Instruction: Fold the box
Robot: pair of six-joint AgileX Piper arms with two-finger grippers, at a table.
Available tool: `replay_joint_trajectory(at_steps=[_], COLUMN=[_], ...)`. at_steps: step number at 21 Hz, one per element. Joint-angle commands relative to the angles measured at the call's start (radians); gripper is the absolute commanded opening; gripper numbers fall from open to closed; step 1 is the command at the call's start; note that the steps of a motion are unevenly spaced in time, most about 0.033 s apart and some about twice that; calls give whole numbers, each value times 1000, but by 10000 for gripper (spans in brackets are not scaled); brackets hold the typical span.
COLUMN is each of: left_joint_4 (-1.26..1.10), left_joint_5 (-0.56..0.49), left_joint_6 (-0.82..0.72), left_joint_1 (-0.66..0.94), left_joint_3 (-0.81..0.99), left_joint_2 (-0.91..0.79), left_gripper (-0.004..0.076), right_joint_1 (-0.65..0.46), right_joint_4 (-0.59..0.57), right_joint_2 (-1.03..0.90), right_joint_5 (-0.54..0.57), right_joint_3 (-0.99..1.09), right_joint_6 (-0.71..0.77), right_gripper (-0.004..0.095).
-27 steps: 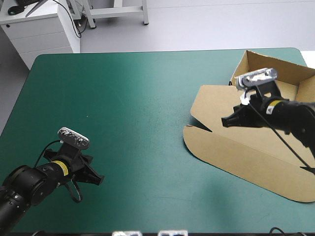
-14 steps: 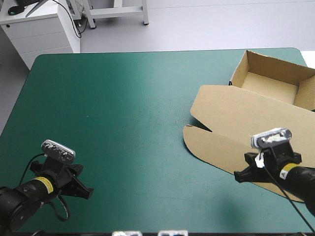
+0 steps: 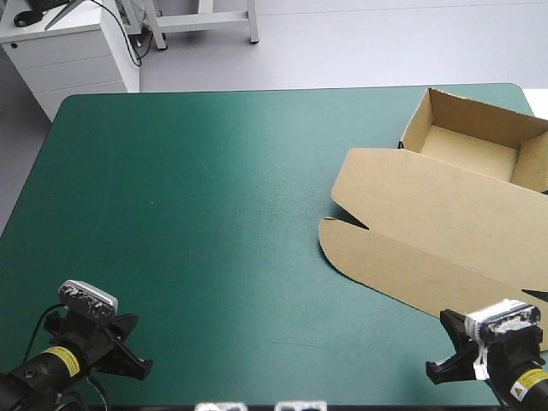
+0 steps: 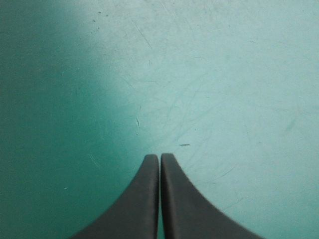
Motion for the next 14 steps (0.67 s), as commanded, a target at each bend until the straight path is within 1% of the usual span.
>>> replay_joint_trajectory(at_steps=[1,5,14], left_joint_4=[3,3,-3], left_joint_5=[-31,-31,-31], left_joint_6=[-3,-3,-5], left_joint_1=[-3,-3,-3], left_joint_3=[-22,-22,-22], left_joint_2=[-18,-19,-19], left_gripper=[-8,-8,-8], right_joint_1=[1,1,1], right_joint_4=[1,1,1], right_joint_2=[-60,-103,-105], right_joint_5=[-78,-78,-78], right_joint_3=[-22,-22,-22], right_joint_6=[-4,-4,-7], right_gripper=[-13,-18,-18])
